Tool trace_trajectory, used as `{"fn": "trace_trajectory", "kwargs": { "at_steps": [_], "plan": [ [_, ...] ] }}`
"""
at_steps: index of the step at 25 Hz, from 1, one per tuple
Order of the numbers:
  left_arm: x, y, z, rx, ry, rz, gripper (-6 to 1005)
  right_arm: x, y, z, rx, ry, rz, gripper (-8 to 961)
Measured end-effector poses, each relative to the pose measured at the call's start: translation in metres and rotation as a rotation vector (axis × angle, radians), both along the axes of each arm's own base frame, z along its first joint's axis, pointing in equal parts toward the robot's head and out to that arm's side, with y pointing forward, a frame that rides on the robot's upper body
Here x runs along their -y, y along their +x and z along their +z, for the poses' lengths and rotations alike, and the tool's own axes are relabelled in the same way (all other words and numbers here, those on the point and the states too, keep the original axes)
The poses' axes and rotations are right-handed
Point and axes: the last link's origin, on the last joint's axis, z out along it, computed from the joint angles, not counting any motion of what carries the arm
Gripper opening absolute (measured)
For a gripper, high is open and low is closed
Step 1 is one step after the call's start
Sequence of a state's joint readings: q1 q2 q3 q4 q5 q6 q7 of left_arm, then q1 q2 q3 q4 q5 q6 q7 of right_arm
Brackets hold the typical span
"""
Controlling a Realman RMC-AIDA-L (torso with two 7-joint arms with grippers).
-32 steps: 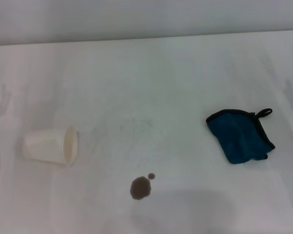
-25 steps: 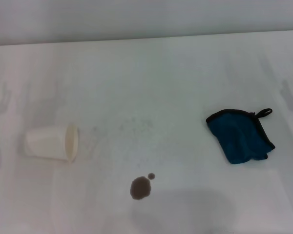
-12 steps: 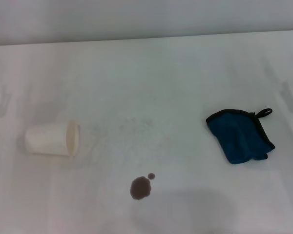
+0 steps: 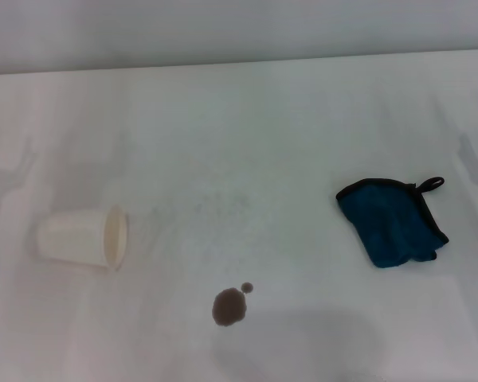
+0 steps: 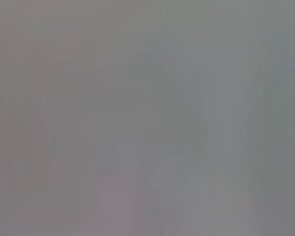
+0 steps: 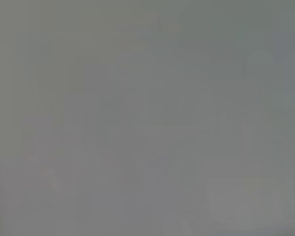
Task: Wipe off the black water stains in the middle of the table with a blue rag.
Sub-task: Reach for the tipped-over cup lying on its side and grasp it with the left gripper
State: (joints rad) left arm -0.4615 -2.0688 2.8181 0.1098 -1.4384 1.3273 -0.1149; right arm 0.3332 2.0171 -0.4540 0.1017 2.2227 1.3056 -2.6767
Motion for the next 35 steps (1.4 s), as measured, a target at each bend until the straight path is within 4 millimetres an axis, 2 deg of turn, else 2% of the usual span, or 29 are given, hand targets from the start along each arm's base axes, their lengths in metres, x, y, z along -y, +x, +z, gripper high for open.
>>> {"fn": "trace_trajectory", "kwargs": {
  "at_steps": [5, 15, 19, 23, 24, 25, 28, 33, 34, 35],
  "plan": [
    [-0.007, -0.008, 0.012, 0.091, -0.088, -0.021, 890, 0.001, 0.003, 0.002, 0.005, 0.004, -0.013, 842],
    [-0.029, -0.010, 0.037, 0.064, -0.271, -0.048, 891, 0.001, 0.006, 0.003, 0.002, 0.007, -0.030, 841],
    [-0.039, -0.006, 0.061, 0.036, -0.362, -0.051, 891, 0.001, 0.005, 0.002, 0.001, 0.007, -0.027, 841],
    [-0.044, 0.000, 0.088, -0.006, -0.441, -0.040, 891, -0.001, 0.004, 0.000, -0.003, -0.004, -0.031, 841],
    [-0.044, 0.000, 0.088, -0.006, -0.441, -0.040, 891, -0.001, 0.004, -0.001, -0.004, -0.006, -0.033, 841],
    [-0.045, 0.005, 0.099, -0.051, -0.503, -0.028, 891, -0.002, 0.004, -0.001, -0.004, -0.007, -0.033, 841],
    [-0.044, 0.011, 0.109, -0.100, -0.561, -0.022, 890, -0.002, 0.004, -0.001, -0.004, -0.008, -0.032, 841],
    [-0.043, 0.033, 0.130, -0.231, -0.695, -0.029, 890, -0.005, 0.002, -0.001, -0.001, -0.009, -0.021, 841],
    [-0.046, 0.041, 0.134, -0.299, -0.764, -0.012, 890, -0.006, 0.001, -0.001, 0.000, -0.011, -0.016, 841],
    [-0.046, 0.041, 0.134, -0.299, -0.764, -0.012, 890, -0.006, 0.001, -0.001, 0.000, -0.011, -0.016, 841]
  ]
}}
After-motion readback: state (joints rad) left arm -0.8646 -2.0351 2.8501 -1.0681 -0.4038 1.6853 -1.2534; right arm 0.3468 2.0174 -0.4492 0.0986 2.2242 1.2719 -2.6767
